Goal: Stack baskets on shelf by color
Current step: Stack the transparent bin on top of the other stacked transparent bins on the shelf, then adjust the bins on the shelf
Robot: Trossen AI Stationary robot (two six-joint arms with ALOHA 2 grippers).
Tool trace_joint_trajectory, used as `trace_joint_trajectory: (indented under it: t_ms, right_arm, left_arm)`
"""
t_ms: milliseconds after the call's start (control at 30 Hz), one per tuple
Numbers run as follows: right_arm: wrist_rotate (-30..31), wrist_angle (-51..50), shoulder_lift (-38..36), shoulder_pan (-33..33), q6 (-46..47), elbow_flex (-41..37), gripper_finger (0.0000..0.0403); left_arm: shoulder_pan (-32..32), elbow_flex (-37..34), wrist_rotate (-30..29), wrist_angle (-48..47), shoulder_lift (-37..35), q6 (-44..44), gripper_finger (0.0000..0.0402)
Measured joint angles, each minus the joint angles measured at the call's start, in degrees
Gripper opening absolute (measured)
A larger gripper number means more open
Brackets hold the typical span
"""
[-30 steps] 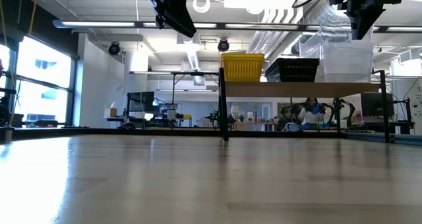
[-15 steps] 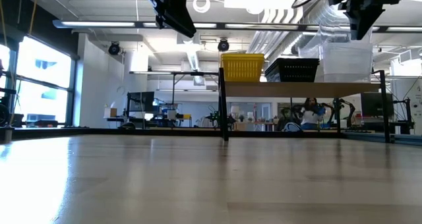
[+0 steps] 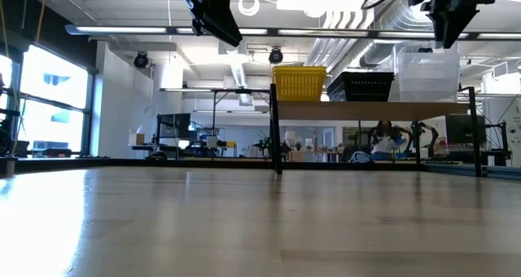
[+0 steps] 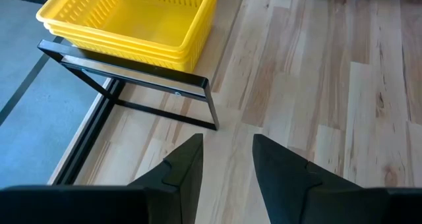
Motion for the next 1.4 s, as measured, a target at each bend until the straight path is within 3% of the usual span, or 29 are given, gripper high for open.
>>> trace_joint_trajectory:
  t_ms: [567, 767, 1033, 1167, 1400]
  right_arm:
    - [-0.08, 1.63, -4.99, 0.0, 5.51, 0.01, 0.0154]
    - [-1.73, 5.14, -6.51, 0.0, 12.66, 0.02, 0.0154]
    - [-11.21, 18.98, -6.67, 0.0, 29.28, 0.02, 0.0154]
    - [-14.47, 27.96, -6.44, 0.02, 37.56, 0.02, 0.0154]
    - [-17.41, 39.18, -4.36, 1.47, 44.18, 0.02, 0.0154]
  left_arm:
    - [0.0, 0.0, -0.02, 0.01, 0.0, -0.01, 0.0122]
    - [-0.02, 0.0, -4.13, 0.02, 0.0, 0.03, 0.0122]
    - [0.81, 0.0, -14.83, 0.04, 0.0, 1.72, 0.0122]
    - [3.41, 0.0, -15.85, 0.11, 0.0, 1.64, 0.0122]
    - [9.46, 0.0, -15.72, 0.83, 0.0, 4.96, 0.0122]
